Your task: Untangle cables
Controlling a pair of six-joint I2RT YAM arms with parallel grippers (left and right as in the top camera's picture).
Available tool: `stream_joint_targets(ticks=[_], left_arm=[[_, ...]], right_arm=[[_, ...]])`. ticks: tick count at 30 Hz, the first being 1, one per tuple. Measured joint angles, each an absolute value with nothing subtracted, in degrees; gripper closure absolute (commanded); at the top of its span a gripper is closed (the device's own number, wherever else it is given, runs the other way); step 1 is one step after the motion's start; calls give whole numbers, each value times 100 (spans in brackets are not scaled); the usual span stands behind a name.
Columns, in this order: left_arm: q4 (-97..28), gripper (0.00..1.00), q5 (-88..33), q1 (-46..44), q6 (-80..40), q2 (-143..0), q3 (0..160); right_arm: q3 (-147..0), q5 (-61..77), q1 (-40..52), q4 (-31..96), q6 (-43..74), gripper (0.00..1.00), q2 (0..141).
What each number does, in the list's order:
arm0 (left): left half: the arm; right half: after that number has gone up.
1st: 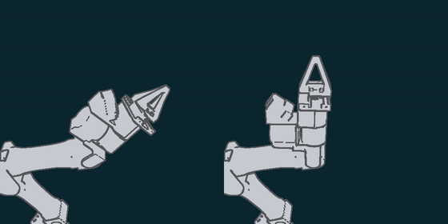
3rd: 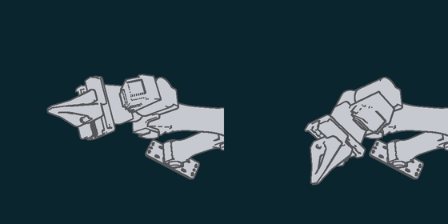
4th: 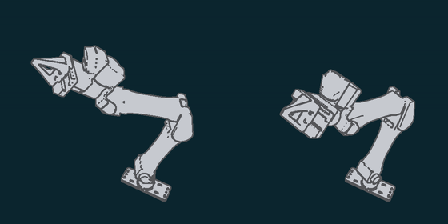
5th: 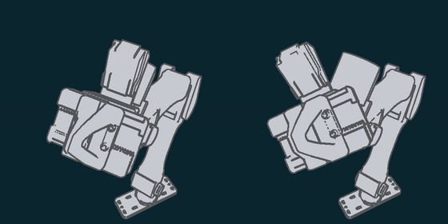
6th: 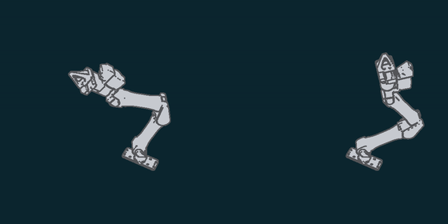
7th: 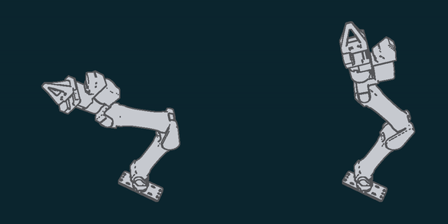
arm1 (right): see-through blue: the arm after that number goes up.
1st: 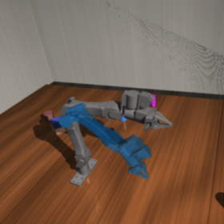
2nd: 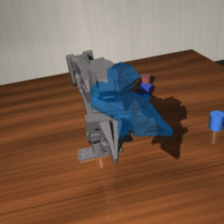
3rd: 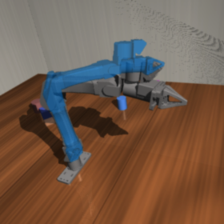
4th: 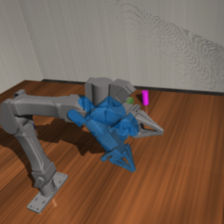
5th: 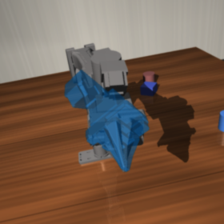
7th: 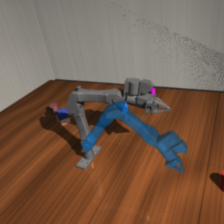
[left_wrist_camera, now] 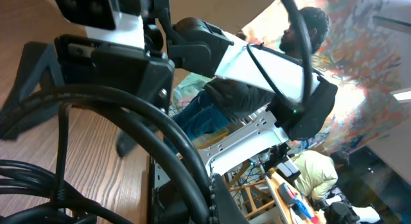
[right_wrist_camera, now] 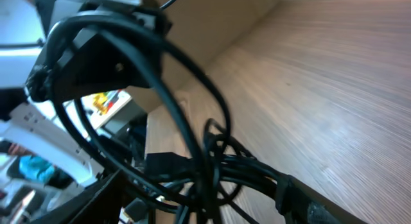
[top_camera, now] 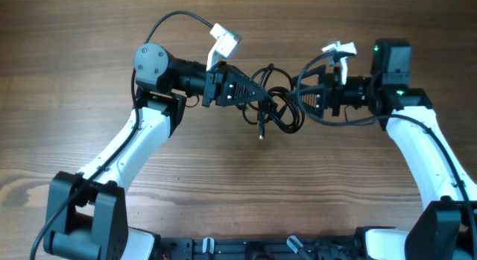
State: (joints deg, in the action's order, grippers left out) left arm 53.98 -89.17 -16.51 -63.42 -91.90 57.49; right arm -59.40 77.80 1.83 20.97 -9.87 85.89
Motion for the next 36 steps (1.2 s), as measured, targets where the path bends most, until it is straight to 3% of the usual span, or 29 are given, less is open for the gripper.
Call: stream_joint_targets(ticks=[5,9,11,12,15,29,36], left_arm=[[5271,95,-8917,-1680,-6344,-9190,5752],[5118,90,-8917,-1813,-6342,-9190,5756],[5103,83,-8908,-1872,-6326,-9190,5756],[5098,71,-8906,-1876,-6324,-9190,5758],[5133,0,-8914,-1876,-6265,-9190,5767],[4851,0,-8917,-1645,-6156,-9207,5784],[3398,0,-8903,-1459,-5767,-10049,5828]], right_arm=[[-5944,6919,648,1802,-545,76,8589],[-5951,5994,727,1376,349,91,8584],[-5951,5808,657,1203,777,96,8527],[-5951,5743,589,1153,974,96,8436],[-5951,5559,370,1157,1393,96,8038],[-5966,4493,290,2331,1865,96,7218],[-5977,5614,290,1776,1769,96,7218]])
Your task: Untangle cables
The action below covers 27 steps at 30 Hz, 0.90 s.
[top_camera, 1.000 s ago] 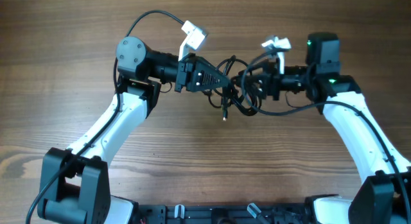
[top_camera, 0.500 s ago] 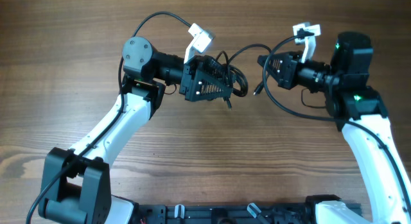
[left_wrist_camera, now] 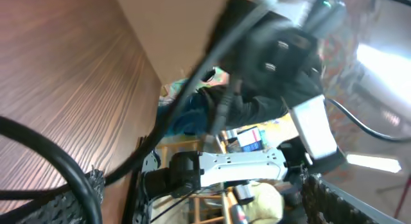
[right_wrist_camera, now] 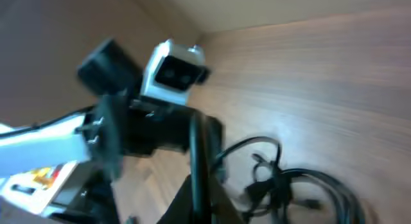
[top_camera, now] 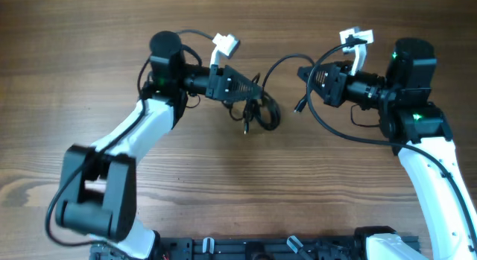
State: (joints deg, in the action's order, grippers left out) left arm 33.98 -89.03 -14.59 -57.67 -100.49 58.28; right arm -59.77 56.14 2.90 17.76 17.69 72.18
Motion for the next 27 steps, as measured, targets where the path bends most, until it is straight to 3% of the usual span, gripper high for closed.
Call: stream_joint_targets(ticks=[4,10,16,21,23,27], left_arm=[[2613,0,-8468,-1354,-5721,-10259,5830],[1619,0,-7498,-882,-5616,-10272,5848],[1505,0,-7529,-899,-4908,-10272,5848],[1520,0,-7850,-980,-4294,-10272,5848],[1522,0,-7902,-956,-4049,-10272,5848],[1404,0,-7876,-860,-3581,-10272,5848]], right_arm=[[-5977,5146,290,2967,1750,96,7218],[-5981,2891,294,4007,2193,96,7218],[-5905,1046,290,4292,2593,96,7310],[-5841,825,290,4370,2598,93,8086],[-5822,792,290,4372,2615,77,8545],[-5800,882,290,4370,2532,21,8995]])
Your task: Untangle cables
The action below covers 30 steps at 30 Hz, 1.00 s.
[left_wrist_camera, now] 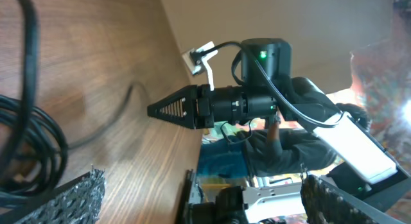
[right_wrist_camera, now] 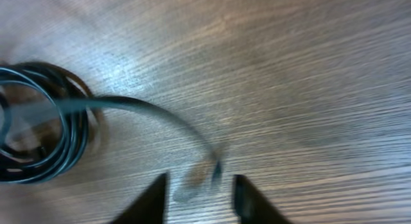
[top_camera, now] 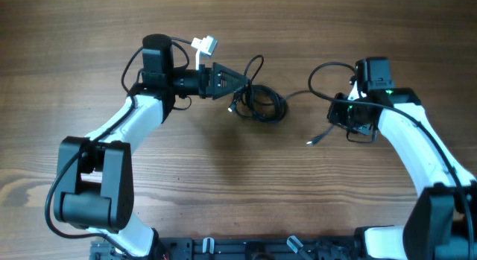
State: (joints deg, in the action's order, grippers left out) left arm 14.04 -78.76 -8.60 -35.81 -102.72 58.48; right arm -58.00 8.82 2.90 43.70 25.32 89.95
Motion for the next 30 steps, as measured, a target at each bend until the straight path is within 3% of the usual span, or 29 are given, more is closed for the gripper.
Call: stream_joint_targets(ticks=[1,2,7,12,13,15,16,19,20,21,22,27,30], left_arm=[[1271,0,-7791,-823,-3452,-10272,5850],[1059,0,-7627,-777,-3286,-10276,5852],[78,0,-6281,-681,-2646,-10283,5870],[244,1,-5481,-1103,-2123,-10283,5870],[237,5,-5186,-1249,-2075,-10283,5870],[207,23,-4466,-1559,-2001,-10283,5870],[204,43,-4036,-1737,-1957,-10287,5870],[217,53,-3114,-2121,-1942,-10287,5870],[266,62,-2860,-2198,-1931,-10289,5870],[327,74,-2628,-2285,-1918,-10291,5870],[355,92,-2473,-2342,-1887,-10291,5870],[458,96,-2154,-2388,-2287,-10291,5870],[797,96,-2596,-2294,-2591,-10296,5870]], right_arm=[[-5789,980,290,4368,2436,7,9074],[-5782,1070,290,4375,2359,2,9109],[-6034,1363,290,4895,2018,0,9131],[-6713,1675,290,4847,1911,1,9131],[-6729,1756,290,4779,1914,1,9131],[-6729,1868,290,4722,1911,1,9131],[-6729,1925,290,4705,1911,2,9131],[-6729,1970,290,4700,1914,3,9131],[-6729,1975,290,4683,1911,3,9131],[-6729,1997,290,4661,1911,5,9131],[-6729,2040,290,4635,1909,6,9131],[-6735,3120,296,3723,1422,11,9131],[-6737,3905,311,3361,1203,16,9131]])
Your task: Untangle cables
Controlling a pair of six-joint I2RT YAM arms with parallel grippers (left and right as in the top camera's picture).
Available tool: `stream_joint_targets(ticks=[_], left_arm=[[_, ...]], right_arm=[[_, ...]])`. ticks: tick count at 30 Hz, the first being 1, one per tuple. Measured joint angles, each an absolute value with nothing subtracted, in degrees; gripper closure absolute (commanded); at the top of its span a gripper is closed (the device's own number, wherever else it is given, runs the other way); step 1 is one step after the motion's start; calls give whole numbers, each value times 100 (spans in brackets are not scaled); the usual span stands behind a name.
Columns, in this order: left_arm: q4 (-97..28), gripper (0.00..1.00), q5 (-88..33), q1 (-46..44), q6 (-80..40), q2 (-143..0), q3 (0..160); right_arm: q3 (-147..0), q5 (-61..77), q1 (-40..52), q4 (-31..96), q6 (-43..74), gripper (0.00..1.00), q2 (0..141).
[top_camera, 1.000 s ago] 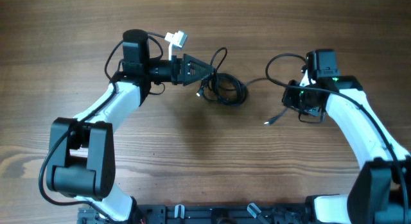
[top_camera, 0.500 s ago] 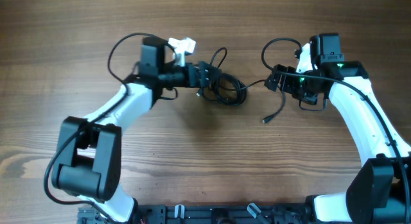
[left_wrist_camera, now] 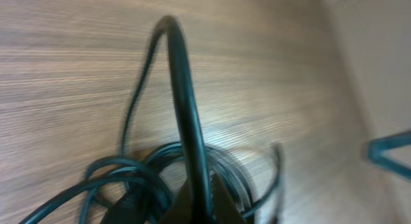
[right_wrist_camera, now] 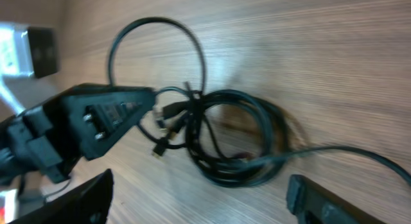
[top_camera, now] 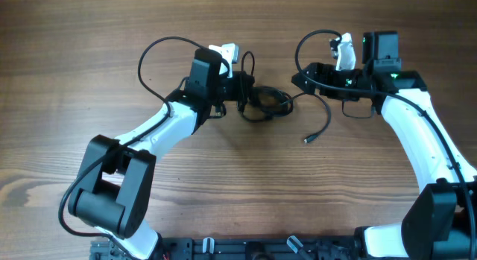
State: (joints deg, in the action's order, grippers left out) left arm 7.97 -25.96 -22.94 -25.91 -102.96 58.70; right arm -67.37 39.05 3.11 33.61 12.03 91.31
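Note:
A tangle of black cables (top_camera: 265, 103) lies coiled on the wooden table at centre. One loop (left_wrist_camera: 182, 89) rises from it, and my left gripper (top_camera: 240, 89) is shut on that loop, fingers (left_wrist_camera: 221, 210) pinched round it. A single thin cable (top_camera: 327, 117) trails right out of the coil and ends in a plug (top_camera: 305, 141) on the table. My right gripper (top_camera: 299, 75) hangs open just right of the coil, fingers (right_wrist_camera: 87, 199) wide apart with nothing between them. The right wrist view shows the coil (right_wrist_camera: 234, 137) and the left gripper (right_wrist_camera: 96, 118) beside it.
The arms' own black supply cables arch above the left arm (top_camera: 153, 51) and the right arm (top_camera: 317, 38). Bare wooden table (top_camera: 238, 185) surrounds the coil. The robot base rail (top_camera: 246, 249) runs along the front edge.
My left gripper was open left of the coil; it now sits closer and is shut on a loop. My right gripper has moved from the table at the right up to the coil's right side.
First both grippers were close together with the tangle hanging between them. Then they stood apart, one cable stretched toward the right gripper. Later the coil lay by the open left gripper and the right pointed down at the table. Now the left grips a loop.

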Motion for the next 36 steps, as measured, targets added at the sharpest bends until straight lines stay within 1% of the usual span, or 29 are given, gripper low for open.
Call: stream_joint_targets(ticks=[2,3,5,9,12,16,19,26,28,29,30,36], left_arm=[[1048,96,-3103,-2202,-2799,-10294,5867],[1190,96,-3406,-2147,-2912,-10294,5867],[1422,96,-3994,-2021,-3100,-10285,5867],[1555,96,-5002,-1809,-3380,-10285,5867],[1774,96,-5426,-1787,-3441,-10287,5867],[2543,96,-6158,-1787,-3616,-10283,5867],[2764,96,-6431,-1787,-3769,-10276,5867],[2779,96,-6598,-1787,-3876,-10276,5867],[2810,96,-6606,-1787,-3935,-10276,5867],[2838,96,-6613,-1787,-3977,-10276,5867],[2882,96,-6624,-1787,-4025,-10276,5867],[3245,96,-6744,-1787,-4287,-10276,5867]], right_arm=[[-6737,4117,344,3249,1179,21,9131],[-6737,4180,386,3179,1166,26,9131],[-6737,4193,508,3083,1168,32,9131],[-6737,4088,917,3024,1125,52,9185],[-6737,4064,1081,2987,1122,56,9345],[-6737,4084,1111,2888,1122,60,9664],[-6737,4211,1111,2759,1125,63,9806],[-6737,4353,1160,2519,1273,69,9935],[-6737,4351,1249,2410,1323,73,9946],[-6737,4344,1308,2357,1382,78,9974],[-6740,4329,1367,2314,1446,80,10022],[-6740,4254,1485,2193,1645,80,10147]])
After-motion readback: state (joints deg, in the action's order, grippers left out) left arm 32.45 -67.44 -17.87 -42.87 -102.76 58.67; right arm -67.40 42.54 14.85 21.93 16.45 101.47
